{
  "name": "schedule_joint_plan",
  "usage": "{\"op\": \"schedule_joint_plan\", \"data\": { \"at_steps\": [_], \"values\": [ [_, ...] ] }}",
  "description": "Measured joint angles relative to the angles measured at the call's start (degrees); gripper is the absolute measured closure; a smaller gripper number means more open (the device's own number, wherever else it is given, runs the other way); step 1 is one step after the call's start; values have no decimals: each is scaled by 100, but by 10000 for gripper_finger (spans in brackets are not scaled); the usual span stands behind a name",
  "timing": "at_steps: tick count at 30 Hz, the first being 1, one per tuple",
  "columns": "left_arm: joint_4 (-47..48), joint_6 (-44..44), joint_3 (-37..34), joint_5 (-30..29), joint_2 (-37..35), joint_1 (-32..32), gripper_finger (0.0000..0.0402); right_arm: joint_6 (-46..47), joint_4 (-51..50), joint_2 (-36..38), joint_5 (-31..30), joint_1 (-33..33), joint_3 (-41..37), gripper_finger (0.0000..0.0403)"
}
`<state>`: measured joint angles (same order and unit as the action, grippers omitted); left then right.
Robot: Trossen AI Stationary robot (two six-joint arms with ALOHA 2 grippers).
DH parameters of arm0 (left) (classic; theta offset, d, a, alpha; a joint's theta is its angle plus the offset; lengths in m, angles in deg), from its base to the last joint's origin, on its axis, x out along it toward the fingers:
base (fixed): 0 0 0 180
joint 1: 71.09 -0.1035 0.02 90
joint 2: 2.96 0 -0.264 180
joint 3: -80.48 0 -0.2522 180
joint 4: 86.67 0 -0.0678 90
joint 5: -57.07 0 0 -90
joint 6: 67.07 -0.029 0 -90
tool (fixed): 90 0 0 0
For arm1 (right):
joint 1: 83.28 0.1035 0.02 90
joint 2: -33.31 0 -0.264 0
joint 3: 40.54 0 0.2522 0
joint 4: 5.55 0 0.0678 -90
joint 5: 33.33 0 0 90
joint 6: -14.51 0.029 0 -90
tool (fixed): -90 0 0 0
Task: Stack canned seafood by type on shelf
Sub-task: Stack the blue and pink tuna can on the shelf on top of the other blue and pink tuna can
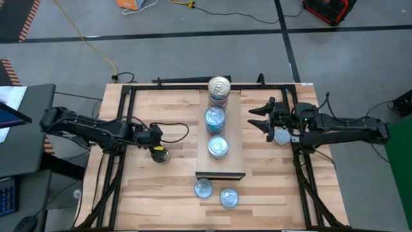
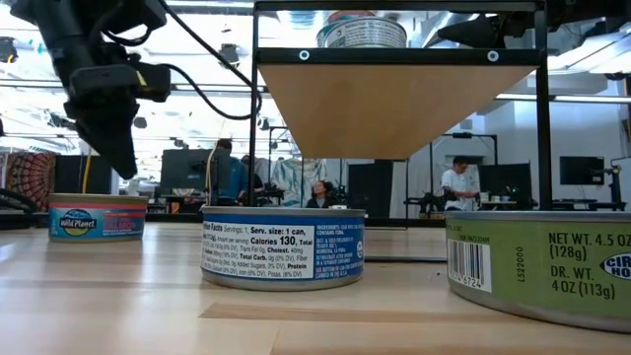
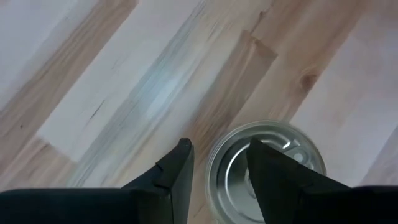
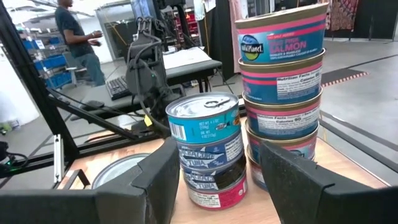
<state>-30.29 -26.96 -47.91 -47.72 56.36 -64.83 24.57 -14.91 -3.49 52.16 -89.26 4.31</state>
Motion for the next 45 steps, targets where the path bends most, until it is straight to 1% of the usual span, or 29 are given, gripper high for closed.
{"op": "schedule_joint_plan", "data": {
  "at_steps": [5,8,12,14,17,20,21,22,30,33,37,39,42,45],
  "values": [
    [-65,-157,-12,2,252,0,262,43,-9,-2,0,0,0,159],
    [-150,-246,-133,3,366,0,263,44,-9,-2,0,0,0,159],
    [-301,-301,-387,-37,361,-124,265,44,-9,0,0,0,0,159],
    [-340,-295,-478,-24,313,-246,274,44,-11,-2,0,0,0,159],
    [-433,-374,-567,203,300,-456,308,46,-5,-1,0,-3,0,159],
    [-628,-614,-664,627,295,-701,368,48,16,-2,0,-2,0,159],
    [-701,-648,-707,751,293,-799,384,50,24,-2,0,-2,0,159],
    [-763,-660,-749,881,295,-906,391,50,30,-2,0,-2,0,159],
    [-1051,-1022,-862,2009,303,-1740,401,59,28,-4,0,-2,0,159],
    [-1029,-1158,-866,2233,306,-2051,401,59,28,-4,0,-2,0,159],
    [-689,-1258,-879,2221,321,-2436,401,57,28,-4,0,-2,0,159],
    [-181,-1305,-935,2137,367,-2611,401,54,28,-4,0,-2,0,159],
    [-240,-1357,-885,2162,330,-2748,401,36,30,-7,0,-2,0,159],
    [-236,-1317,-859,1988,332,-2733,401,15,31,-4,0,-2,0,159]
  ]
}}
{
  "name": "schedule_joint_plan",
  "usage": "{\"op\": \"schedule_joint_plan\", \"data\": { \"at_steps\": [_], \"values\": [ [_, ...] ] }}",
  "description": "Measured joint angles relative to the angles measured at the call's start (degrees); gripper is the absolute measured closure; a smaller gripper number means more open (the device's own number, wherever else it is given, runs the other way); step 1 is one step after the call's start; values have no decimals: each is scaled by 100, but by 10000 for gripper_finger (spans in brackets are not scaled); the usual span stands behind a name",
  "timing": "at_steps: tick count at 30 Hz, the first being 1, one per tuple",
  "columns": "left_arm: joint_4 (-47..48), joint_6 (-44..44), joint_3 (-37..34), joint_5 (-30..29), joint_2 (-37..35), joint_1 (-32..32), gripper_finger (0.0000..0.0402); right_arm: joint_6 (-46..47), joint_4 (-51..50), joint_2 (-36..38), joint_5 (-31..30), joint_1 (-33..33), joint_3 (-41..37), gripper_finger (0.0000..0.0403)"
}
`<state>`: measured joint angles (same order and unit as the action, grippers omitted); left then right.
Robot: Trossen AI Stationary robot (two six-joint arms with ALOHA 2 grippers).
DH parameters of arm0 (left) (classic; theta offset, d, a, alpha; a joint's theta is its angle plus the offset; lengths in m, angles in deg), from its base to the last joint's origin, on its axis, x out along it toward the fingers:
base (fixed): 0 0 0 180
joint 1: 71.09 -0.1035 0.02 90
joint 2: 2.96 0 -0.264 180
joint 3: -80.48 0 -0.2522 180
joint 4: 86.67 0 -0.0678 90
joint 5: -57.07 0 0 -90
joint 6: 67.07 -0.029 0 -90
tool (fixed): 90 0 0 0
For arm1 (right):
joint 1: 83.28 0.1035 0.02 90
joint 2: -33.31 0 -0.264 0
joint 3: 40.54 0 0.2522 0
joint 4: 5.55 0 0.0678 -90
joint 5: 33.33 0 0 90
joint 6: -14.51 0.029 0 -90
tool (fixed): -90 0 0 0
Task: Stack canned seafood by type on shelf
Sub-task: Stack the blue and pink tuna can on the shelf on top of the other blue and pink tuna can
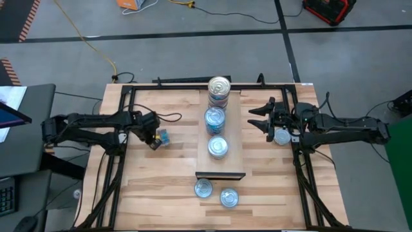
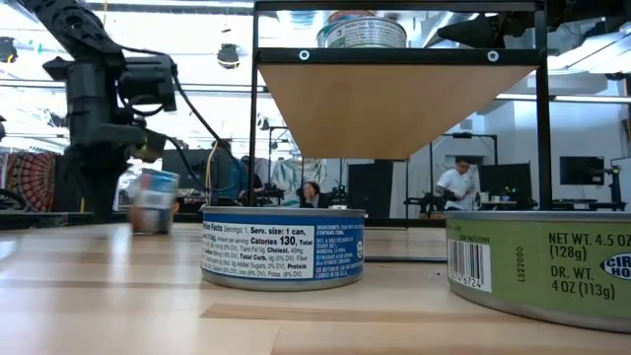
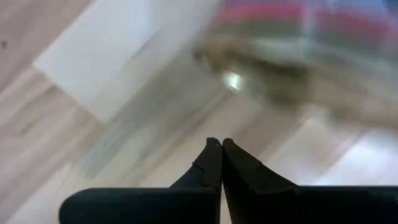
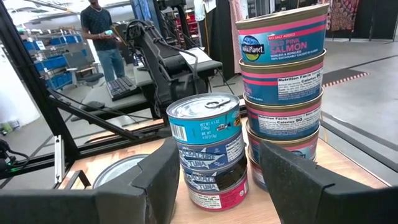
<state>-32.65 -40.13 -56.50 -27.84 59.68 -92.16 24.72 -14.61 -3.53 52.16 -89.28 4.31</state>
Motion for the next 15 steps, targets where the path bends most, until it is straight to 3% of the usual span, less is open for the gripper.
{"op": "schedule_joint_plan", "data": {
  "at_steps": [8,12,15],
  "values": [
    [742,117,866,-1363,-315,271,401,-15,0,-2,0,-3,-2,159],
    [729,-28,1372,-1464,-431,551,392,-19,0,-2,0,-5,-2,159],
    [749,-339,1721,-1456,-416,712,357,-19,0,-2,0,-5,-2,159]
  ]
}}
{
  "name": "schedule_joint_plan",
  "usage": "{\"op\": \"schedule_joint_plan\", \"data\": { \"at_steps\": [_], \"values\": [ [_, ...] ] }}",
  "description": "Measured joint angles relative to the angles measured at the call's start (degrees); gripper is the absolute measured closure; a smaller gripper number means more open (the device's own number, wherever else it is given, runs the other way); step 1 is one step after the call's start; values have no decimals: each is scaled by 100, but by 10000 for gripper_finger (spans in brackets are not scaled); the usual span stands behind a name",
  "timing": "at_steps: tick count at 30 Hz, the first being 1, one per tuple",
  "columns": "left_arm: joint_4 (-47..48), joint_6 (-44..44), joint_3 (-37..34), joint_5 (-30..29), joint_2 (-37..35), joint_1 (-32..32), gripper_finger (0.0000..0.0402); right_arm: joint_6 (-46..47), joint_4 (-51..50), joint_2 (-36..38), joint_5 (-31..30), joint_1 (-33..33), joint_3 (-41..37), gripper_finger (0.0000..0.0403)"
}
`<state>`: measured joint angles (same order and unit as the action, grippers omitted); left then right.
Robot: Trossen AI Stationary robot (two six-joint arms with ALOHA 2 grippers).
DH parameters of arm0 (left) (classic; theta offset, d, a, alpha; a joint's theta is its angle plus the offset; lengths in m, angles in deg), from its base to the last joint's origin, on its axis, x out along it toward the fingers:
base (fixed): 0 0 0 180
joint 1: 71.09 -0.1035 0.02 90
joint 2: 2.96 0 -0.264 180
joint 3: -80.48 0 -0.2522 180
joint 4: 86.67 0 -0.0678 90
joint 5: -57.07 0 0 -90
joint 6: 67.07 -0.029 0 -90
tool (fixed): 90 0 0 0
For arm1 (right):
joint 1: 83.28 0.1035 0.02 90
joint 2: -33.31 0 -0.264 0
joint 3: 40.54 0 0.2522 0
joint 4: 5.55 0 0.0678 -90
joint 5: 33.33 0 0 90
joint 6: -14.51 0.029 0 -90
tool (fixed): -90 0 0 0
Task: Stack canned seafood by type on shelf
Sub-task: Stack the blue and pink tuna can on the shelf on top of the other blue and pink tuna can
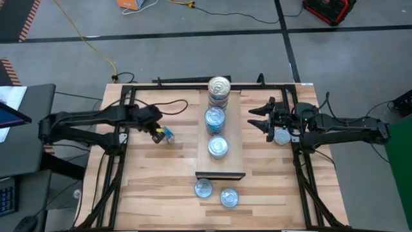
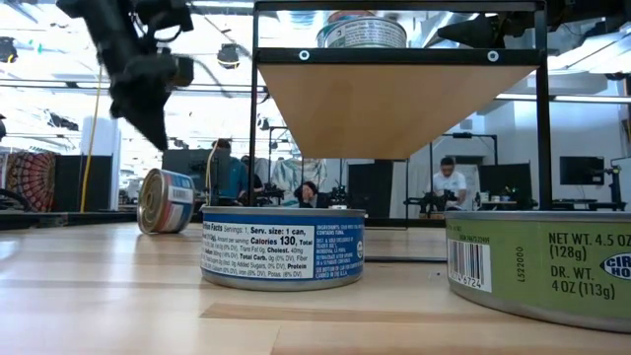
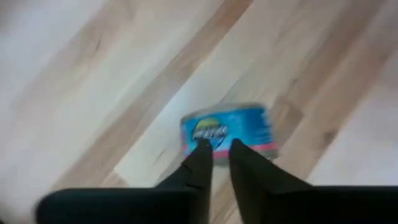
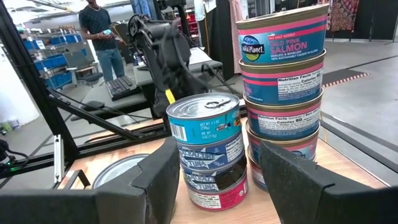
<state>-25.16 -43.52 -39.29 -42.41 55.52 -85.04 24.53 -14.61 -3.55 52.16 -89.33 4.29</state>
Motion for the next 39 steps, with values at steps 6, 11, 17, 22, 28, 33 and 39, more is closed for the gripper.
{"op": "schedule_joint_plan", "data": {
  "at_steps": [6,11,17,22,28,33,39],
  "values": [
    [163,-644,649,33,546,151,240,3,17,-68,0,0,0,159],
    [382,-1780,1229,562,1316,159,147,2,16,-284,0,-24,-2,159],
    [845,-3247,1793,1011,2202,161,92,7,0,-567,-2,-136,-2,159],
    [1004,-4378,1955,954,2657,159,86,50,0,-734,0,-136,-4,159],
    [1017,-5324,1952,944,3000,160,85,66,16,-750,0,-136,-4,159],
    [1151,-5705,1839,1087,3348,161,88,66,53,-750,0,-136,-4,159],
    [1254,-5703,1815,982,3532,170,126,65,46,-750,0,-136,-4,159]
  ]
}}
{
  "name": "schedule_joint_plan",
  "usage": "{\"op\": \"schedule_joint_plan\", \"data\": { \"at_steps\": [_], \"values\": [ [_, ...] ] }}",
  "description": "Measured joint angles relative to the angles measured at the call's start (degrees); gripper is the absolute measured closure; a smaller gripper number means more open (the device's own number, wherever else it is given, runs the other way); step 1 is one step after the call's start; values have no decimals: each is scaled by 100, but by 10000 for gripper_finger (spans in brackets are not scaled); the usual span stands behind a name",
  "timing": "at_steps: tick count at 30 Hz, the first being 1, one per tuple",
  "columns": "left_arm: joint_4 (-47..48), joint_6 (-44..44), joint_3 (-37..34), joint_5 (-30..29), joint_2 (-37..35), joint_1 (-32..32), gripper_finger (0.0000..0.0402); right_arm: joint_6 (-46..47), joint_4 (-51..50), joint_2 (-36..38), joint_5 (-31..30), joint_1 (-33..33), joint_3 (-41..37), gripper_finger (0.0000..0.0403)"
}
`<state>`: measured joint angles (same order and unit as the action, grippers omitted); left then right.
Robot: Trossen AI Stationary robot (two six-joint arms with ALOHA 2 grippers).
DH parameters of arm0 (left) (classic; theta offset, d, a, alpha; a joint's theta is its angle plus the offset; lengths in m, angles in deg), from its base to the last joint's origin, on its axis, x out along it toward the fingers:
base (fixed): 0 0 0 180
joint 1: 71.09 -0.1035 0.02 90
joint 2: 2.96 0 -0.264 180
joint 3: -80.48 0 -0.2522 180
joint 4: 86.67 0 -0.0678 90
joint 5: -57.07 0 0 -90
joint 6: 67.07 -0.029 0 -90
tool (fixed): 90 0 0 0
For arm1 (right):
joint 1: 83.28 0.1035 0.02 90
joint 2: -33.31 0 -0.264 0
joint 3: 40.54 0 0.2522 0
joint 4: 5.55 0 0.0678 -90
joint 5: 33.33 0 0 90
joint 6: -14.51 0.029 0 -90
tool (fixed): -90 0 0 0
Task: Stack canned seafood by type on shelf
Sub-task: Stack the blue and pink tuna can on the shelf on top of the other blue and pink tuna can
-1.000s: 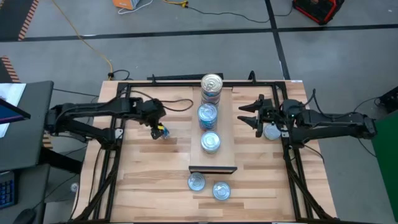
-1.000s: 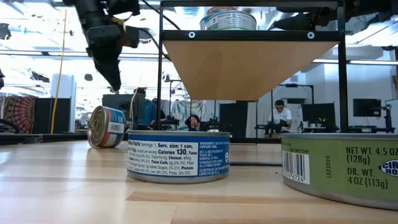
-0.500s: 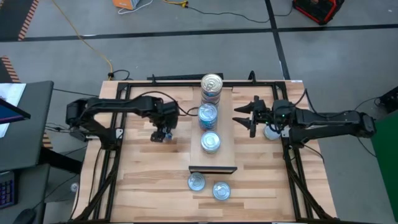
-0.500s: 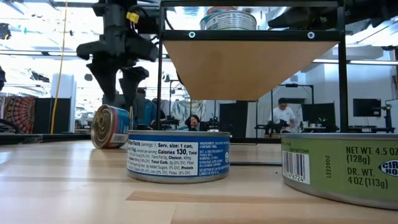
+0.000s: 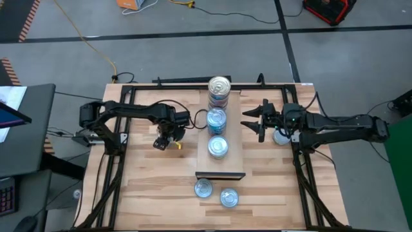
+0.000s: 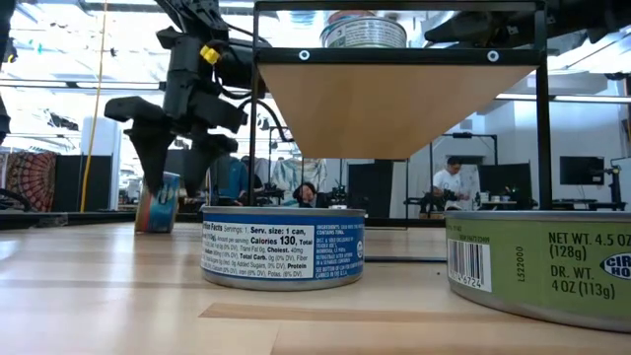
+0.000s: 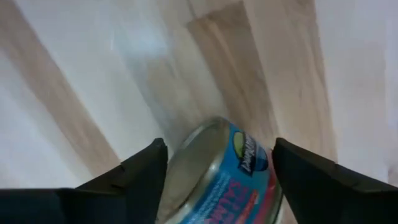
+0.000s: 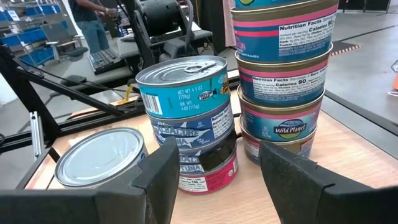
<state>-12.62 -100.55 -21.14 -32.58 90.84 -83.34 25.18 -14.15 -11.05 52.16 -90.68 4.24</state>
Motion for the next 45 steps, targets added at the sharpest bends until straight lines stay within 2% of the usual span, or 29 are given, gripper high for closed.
{"op": "schedule_joint_plan", "data": {
  "at_steps": [4,7,11,13,16,19,29,40,45],
  "values": [
    [132,112,2,-469,-78,4,155,-2,0,0,0,0,0,159],
    [296,257,112,-613,-256,-2,170,-2,-2,0,0,0,0,159],
    [364,301,271,-647,-570,18,175,-2,-2,0,0,0,0,159],
    [419,-7,284,-807,-691,60,173,19,-1,0,0,0,0,159],
    [742,-1018,264,-1279,-752,160,164,27,0,0,-1,0,0,159],
    [897,-1667,260,-1724,-752,227,149,36,-2,0,0,2,0,159],
    [876,-2609,260,-1820,-653,94,72,42,-9,0,-2,2,0,159],
    [1036,-3694,260,-1784,25,-419,68,40,-14,0,0,2,-24,159],
    [1022,-3980,260,-2220,306,-499,68,1,-11,0,-2,2,-24,159]
  ]
}}
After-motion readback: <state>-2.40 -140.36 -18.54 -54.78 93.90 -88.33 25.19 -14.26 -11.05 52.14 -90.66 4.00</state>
